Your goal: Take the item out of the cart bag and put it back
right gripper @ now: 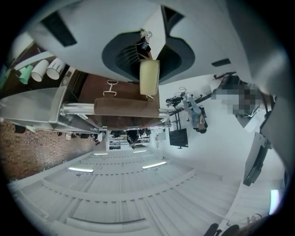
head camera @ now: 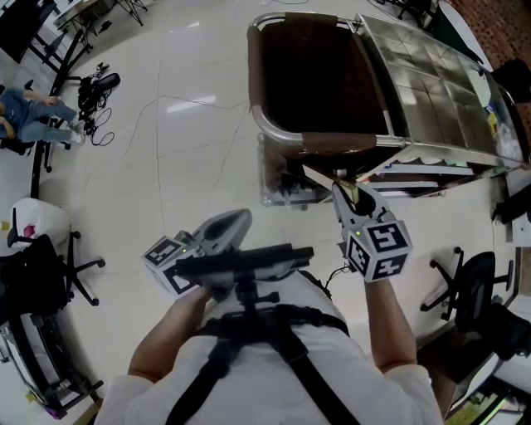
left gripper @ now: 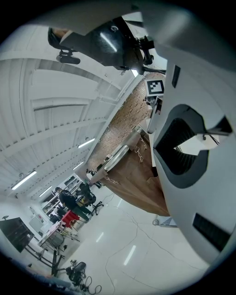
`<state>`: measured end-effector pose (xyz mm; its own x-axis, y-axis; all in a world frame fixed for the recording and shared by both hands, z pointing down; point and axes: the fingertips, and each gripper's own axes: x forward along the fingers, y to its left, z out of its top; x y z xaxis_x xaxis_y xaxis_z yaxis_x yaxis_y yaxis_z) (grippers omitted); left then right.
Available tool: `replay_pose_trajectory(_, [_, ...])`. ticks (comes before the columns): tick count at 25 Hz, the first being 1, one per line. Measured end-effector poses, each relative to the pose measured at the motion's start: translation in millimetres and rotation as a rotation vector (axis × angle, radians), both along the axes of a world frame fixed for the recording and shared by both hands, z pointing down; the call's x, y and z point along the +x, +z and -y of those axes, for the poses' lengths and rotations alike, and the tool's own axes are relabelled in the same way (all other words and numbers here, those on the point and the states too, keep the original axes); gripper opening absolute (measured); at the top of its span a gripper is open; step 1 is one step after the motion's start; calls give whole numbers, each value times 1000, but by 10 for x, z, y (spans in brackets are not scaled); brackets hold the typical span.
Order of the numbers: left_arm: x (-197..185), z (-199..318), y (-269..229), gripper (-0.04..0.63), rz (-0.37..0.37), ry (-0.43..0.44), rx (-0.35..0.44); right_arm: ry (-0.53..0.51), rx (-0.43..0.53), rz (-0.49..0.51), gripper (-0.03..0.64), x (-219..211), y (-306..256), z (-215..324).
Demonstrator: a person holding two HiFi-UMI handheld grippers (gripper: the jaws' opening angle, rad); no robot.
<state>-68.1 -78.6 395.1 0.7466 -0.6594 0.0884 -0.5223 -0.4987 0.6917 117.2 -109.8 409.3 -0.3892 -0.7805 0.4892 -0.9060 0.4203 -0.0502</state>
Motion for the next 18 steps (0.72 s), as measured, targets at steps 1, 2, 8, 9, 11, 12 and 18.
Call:
replay_pose_trajectory(1, [-4, 2, 3, 0, 1, -1, 0, -2, -3, -9, 75, -5, 29, 20])
replay_pose_trajectory(2, [-8, 4, 6, 0, 2, -2, 0, -5, -3, -19, 75, -9, 52, 39])
replay_pose_trajectory(8, [-13, 4, -5, 0, 1, -7, 0, -20, -30, -46, 75, -25, 197, 123])
replay_pose_trajectory(9, [-14, 1, -7, 0, 1, -8, 0, -22, -36, -50, 75, -24, 224, 137])
replay_pose_trajectory(11, [-16, -3, -15, 0, 1, -11, 3, -26, -44, -58, 75, -29, 265, 166])
replay_pose_trajectory(12, [-18, -4, -19, 0, 0, -11, 4, -28, -47, -61, 75, -36, 279, 180])
replay_pose_trajectory(18, [-42, -16, -14, 0, -4, -16, 0, -33, -69, -64, 75, -59, 376, 232])
